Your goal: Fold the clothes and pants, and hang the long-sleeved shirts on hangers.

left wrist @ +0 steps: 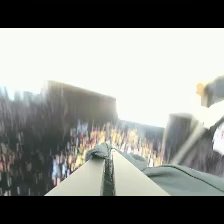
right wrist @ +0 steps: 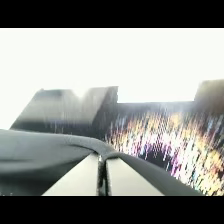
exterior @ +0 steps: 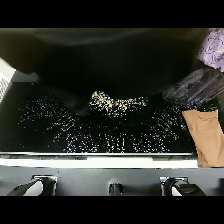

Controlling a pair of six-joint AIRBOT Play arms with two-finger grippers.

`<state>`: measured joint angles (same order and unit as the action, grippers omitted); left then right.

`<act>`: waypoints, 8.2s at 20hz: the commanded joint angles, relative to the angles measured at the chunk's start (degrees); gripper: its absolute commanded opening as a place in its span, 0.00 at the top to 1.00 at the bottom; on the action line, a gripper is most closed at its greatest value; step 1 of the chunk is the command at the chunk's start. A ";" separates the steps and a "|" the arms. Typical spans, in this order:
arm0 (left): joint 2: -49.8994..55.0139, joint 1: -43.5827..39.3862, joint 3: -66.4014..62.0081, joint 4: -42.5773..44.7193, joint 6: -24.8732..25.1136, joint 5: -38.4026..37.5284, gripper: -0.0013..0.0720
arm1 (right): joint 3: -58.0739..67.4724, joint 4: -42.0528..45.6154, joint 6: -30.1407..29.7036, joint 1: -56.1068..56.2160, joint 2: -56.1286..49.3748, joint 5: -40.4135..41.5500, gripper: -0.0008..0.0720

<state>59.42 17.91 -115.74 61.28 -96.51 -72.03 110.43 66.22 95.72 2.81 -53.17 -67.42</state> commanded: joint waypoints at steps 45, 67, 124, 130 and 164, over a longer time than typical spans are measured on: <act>18.36 6.40 41.90 13.68 2.23 -8.96 0.16 | -52.02 -12.20 -21.00 -27.21 -28.28 -11.23 0.24; 19.76 15.30 61.31 -10.19 19.08 5.55 0.15 | -66.69 -21.62 -26.93 -17.20 -26.27 1.70 0.95; 14.58 -3.85 15.93 10.58 9.84 -3.69 0.96 | 4.42 2.34 3.56 -17.18 -28.52 -25.07 0.95; 40.83 -9.57 15.78 10.93 11.50 10.73 0.96 | 4.20 1.88 0.50 -13.05 -54.16 -13.00 0.95; 56.02 -10.62 5.22 16.13 11.87 -11.78 0.96 | 3.69 2.80 3.85 -11.78 -67.71 -28.63 0.94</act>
<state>114.43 7.33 -110.52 77.34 -84.60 -82.13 114.15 69.84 99.13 -9.04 -119.70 -93.91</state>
